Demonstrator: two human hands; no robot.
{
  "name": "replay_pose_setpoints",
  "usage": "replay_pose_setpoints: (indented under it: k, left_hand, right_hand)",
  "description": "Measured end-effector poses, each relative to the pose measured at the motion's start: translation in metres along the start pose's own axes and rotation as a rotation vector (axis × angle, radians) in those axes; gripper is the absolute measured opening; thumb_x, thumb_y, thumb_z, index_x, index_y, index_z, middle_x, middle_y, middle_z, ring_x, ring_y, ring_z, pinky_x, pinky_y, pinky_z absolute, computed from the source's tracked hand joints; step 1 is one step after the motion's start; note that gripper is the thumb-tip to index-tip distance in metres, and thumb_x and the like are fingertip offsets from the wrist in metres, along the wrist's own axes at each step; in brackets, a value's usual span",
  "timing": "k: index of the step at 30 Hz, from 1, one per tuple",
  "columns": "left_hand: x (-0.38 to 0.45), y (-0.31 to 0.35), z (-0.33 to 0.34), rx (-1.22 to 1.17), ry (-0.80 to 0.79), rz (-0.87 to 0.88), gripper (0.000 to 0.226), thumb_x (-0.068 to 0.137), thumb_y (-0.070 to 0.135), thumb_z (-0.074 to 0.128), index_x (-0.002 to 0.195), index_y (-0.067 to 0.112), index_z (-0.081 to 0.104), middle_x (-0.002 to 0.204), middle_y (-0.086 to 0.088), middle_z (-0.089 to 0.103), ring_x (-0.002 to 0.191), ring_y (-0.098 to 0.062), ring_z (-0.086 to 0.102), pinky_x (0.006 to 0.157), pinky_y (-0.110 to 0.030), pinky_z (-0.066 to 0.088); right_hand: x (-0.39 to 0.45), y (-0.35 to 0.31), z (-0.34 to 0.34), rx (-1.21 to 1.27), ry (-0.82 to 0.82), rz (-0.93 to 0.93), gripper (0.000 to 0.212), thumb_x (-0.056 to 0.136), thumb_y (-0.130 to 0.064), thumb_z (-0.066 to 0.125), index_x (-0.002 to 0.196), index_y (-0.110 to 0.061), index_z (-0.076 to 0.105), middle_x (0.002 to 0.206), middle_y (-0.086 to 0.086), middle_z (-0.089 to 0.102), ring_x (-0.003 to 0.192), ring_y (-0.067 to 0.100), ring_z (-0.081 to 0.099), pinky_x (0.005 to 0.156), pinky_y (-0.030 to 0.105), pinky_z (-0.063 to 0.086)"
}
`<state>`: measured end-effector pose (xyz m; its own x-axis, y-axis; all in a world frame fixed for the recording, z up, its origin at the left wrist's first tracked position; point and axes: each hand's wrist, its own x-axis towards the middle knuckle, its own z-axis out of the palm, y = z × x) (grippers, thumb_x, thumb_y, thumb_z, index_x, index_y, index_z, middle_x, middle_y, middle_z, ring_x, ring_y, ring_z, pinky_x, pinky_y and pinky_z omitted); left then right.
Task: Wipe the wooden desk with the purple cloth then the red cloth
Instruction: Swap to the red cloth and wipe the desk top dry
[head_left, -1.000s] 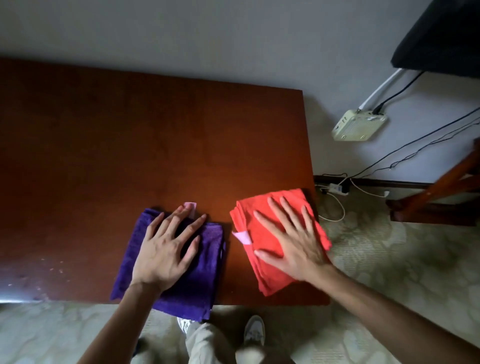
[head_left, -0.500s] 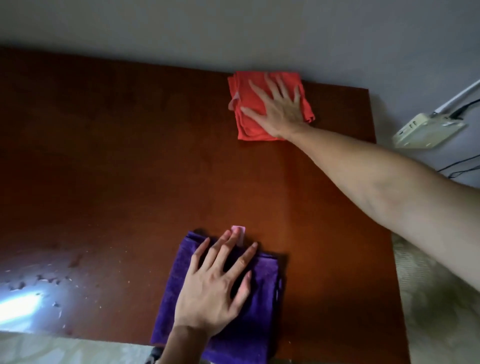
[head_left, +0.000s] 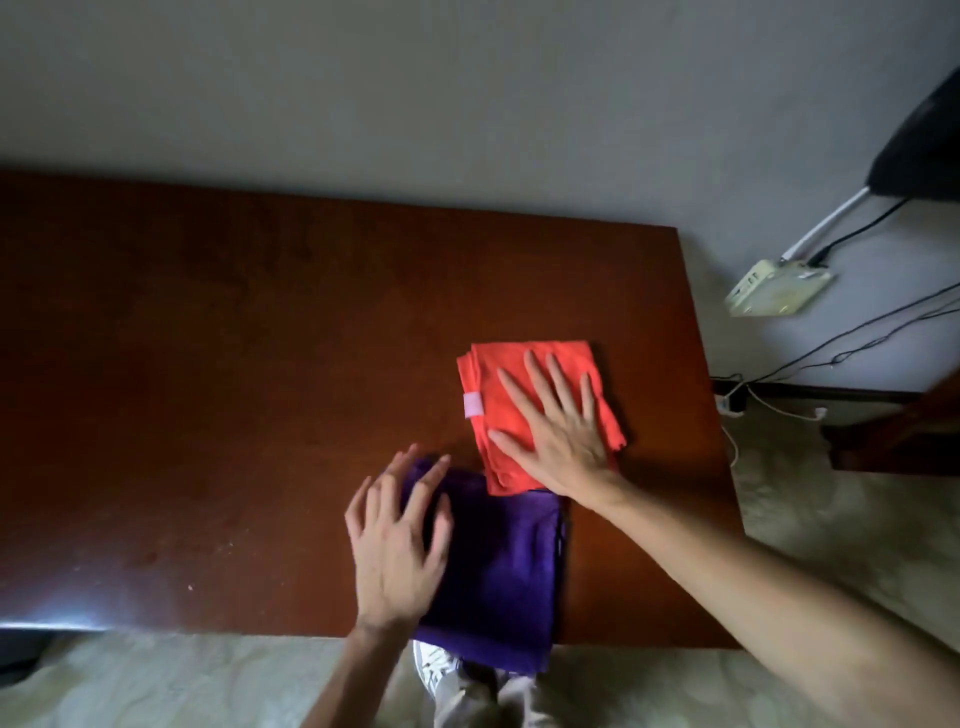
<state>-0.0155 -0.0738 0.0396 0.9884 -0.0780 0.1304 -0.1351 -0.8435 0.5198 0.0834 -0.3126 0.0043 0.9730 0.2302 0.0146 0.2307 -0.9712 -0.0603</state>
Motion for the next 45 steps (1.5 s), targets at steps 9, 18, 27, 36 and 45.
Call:
replay_pose_setpoints:
  k: [9,18,27,36,45]
  left_hand:
    - [0.013,-0.145,-0.055,0.329,-0.136,-0.236,0.06,0.1,0.059,0.028,0.157,0.043,0.038,0.161,-0.013,0.035,0.141,-0.033,0.043,0.114,-0.057,0.025]
    - [0.015,-0.149,-0.049,0.375,-0.066,-0.19,0.058,0.102,0.055,0.03,0.158,0.043,0.035,0.161,-0.013,0.037,0.151,-0.029,0.035,0.119,-0.06,0.017]
    - [0.014,-0.156,-0.048,0.368,-0.085,-0.172,0.058,0.102,0.053,0.035,0.159,0.044,0.031,0.16,-0.012,0.036,0.155,-0.025,0.03,0.122,-0.063,0.015]
    - [0.014,-0.156,-0.053,0.329,-0.115,-0.178,0.058,0.102,0.054,0.034,0.159,0.046,0.029,0.161,-0.011,0.034,0.156,-0.023,0.028,0.123,-0.06,0.013]
    - [0.012,-0.153,-0.056,0.294,-0.121,-0.2,0.058,0.101,0.058,0.027,0.158,0.05,0.029,0.161,-0.011,0.036,0.154,-0.025,0.03,0.123,-0.059,0.015]
  right_hand:
    - [0.012,-0.002,0.006,-0.034,-0.058,-0.068,0.088,0.094,-0.081,0.026,0.169,-0.038,0.013,0.178,0.012,0.006,0.163,0.042,0.008,0.122,0.077,0.012]
    - [0.177,-0.024,-0.002,0.048,-0.076,-0.119,0.089,0.087,-0.087,0.019,0.166,-0.047,0.016,0.178,0.004,0.011,0.164,0.032,0.009,0.124,0.072,0.01]
    - [0.346,-0.051,-0.003,0.08,-0.085,0.04,0.081,0.098,-0.081,0.033,0.167,-0.044,0.011,0.178,0.004,0.013,0.163,0.032,0.007,0.124,0.073,0.003]
    - [0.246,-0.081,-0.001,0.056,-0.121,-0.118,0.09,0.088,-0.088,0.022,0.167,-0.045,0.013,0.179,-0.001,0.007,0.164,0.032,0.003,0.124,0.075,0.005]
    - [0.068,-0.09,0.012,0.04,-0.04,-0.366,0.086,0.092,-0.082,0.039,0.167,-0.047,0.012,0.179,-0.001,0.002,0.165,0.029,-0.004,0.124,0.073,0.003]
